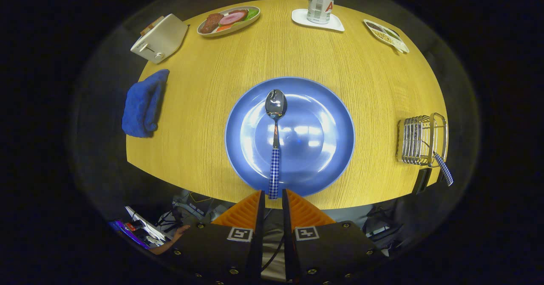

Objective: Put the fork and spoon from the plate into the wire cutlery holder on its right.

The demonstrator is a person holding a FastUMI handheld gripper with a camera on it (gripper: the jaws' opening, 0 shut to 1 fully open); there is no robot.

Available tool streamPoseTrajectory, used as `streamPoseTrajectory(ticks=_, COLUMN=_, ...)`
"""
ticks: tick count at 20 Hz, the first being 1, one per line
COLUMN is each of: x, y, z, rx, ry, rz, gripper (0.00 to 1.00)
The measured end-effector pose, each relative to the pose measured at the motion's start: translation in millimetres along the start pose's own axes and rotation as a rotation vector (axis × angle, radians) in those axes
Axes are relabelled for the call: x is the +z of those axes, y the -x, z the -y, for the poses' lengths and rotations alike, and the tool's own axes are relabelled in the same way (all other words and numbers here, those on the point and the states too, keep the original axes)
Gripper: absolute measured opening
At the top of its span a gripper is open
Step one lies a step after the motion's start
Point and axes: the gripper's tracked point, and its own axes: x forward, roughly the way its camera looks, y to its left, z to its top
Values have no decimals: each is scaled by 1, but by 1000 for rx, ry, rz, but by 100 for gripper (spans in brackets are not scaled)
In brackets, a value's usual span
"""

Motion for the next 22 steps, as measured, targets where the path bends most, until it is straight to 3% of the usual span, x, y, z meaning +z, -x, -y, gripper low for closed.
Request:
streamPoseTrajectory(ticks=11, x=24, y=-18, z=-4, rx=-66, ry=52, rz=9, gripper=22)
streamPoseTrajectory(ticks=22, x=14, y=-52, z=3, rx=-99, ry=56, rz=-31, gripper=22)
